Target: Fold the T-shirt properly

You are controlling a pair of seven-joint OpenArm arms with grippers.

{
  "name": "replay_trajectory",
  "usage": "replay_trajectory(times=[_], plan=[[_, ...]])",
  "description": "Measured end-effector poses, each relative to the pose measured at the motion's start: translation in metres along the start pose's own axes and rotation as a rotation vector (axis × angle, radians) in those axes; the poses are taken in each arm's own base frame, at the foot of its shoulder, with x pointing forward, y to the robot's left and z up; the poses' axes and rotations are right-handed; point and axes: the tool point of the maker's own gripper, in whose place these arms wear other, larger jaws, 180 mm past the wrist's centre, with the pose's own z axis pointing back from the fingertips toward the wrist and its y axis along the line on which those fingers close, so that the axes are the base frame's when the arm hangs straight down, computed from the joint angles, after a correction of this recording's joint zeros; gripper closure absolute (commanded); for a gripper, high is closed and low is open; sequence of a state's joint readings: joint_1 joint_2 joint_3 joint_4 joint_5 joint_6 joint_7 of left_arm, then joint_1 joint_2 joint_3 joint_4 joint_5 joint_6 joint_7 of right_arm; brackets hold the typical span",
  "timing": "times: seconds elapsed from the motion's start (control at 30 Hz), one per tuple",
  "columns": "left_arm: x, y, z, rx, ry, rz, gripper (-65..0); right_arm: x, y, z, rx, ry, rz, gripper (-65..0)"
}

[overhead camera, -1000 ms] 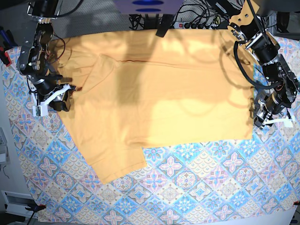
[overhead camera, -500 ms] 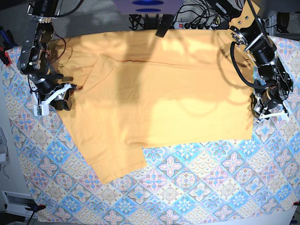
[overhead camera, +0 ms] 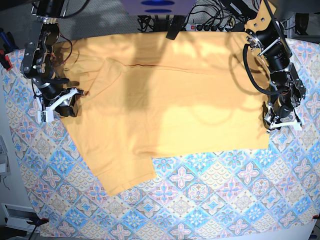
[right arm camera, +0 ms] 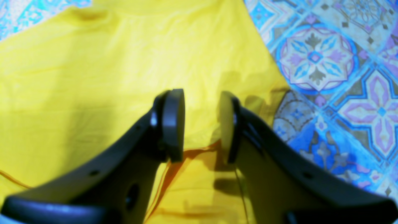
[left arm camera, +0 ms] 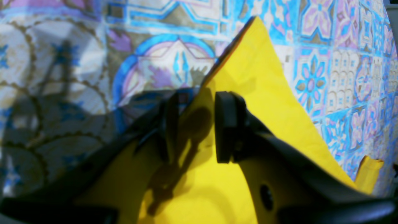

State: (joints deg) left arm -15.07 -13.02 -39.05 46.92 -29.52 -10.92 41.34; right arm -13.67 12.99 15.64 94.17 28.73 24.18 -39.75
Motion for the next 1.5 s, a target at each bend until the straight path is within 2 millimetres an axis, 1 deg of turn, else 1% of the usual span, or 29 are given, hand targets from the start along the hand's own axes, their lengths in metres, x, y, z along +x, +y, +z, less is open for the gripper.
replay_trajectory(times=[0.03,0.13,0.23,0.33,0.47,0.7,0.8,0.83,0.9,0.93,0.97,1.03,1.1,1.17,1.27,1.3,1.4,1.47,1.5], plan=[[-0.001,-0.003,-0.001,0.000,0.003,-0.014,-19.1,0.000,0.000,0.000,0.001,-0.001,0.000,-18.8],[-0.016,-0.010,-0.005,-0.013,0.025,-0.048,-19.0,0.000,0.000,0.000,0.000,-0.001,0.000,-18.8],[-0.022,-0.014,-0.006,-0.023,0.020,-0.044,-18.6,0.000,0.000,0.000,0.002,-0.002,-0.002,-18.8],[-0.022,-0.014,-0.006,-0.023,0.022,-0.042,-12.2,0.001,0.000,0.000,0.002,-0.002,-0.001,-18.8],[-0.030,-0.014,-0.006,-0.022,0.054,-0.040,-0.3,0.001,0.000,0.000,0.001,-0.003,-0.001,-18.8],[-0.032,-0.015,-0.006,-0.030,0.067,-0.041,0.0,0.004,0.000,-0.001,0.000,-0.009,0.002,-18.8],[-0.035,-0.012,-0.005,-0.033,0.067,-0.035,0.0,0.005,-0.001,-0.001,-0.002,-0.010,0.002,-18.8],[-0.036,-0.013,-0.003,-0.039,0.068,-0.041,0.0,0.008,-0.002,-0.002,-0.005,-0.012,0.003,-18.8],[-0.041,-0.012,0.006,-0.036,0.080,-0.083,0.0,0.021,-0.002,-0.008,-0.002,-0.043,0.002,-18.8],[-0.042,-0.013,0.011,-0.040,0.072,-0.099,0.0,0.025,-0.004,-0.012,-0.005,-0.051,0.004,-18.8],[-0.048,-0.015,0.015,-0.042,0.077,-0.110,0.0,0.027,-0.008,-0.015,-0.017,-0.050,0.011,-18.9],[-0.053,-0.015,0.023,-0.039,0.077,-0.135,0.0,0.025,-0.014,-0.024,-0.030,-0.028,0.007,-18.9],[-0.058,-0.014,0.028,-0.037,0.116,-0.146,0.0,0.016,-0.021,-0.033,-0.045,0.015,-0.005,-19.3],[-0.058,-0.015,0.030,-0.029,0.130,-0.156,0.0,0.018,-0.025,-0.041,-0.052,0.024,-0.013,-22.4],[-0.059,-0.013,0.034,-0.024,0.136,-0.169,0.0,0.033,-0.030,-0.055,-0.064,0.008,-0.003,-28.9],[-0.060,-0.011,0.036,-0.019,0.135,-0.174,0.0,0.035,-0.033,-0.059,-0.074,0.013,0.005,-30.3],[-0.059,-0.008,0.039,-0.014,0.132,-0.176,0.0,0.025,-0.041,-0.071,-0.090,0.063,-0.018,-32.8],[-0.059,-0.008,0.039,-0.013,0.132,-0.177,0.0,0.022,-0.040,-0.083,-0.082,0.095,-0.027,-33.2],[-0.059,-0.007,0.039,-0.010,0.131,-0.176,0.0,0.025,-0.037,-0.090,-0.070,0.089,-0.024,-33.1]])
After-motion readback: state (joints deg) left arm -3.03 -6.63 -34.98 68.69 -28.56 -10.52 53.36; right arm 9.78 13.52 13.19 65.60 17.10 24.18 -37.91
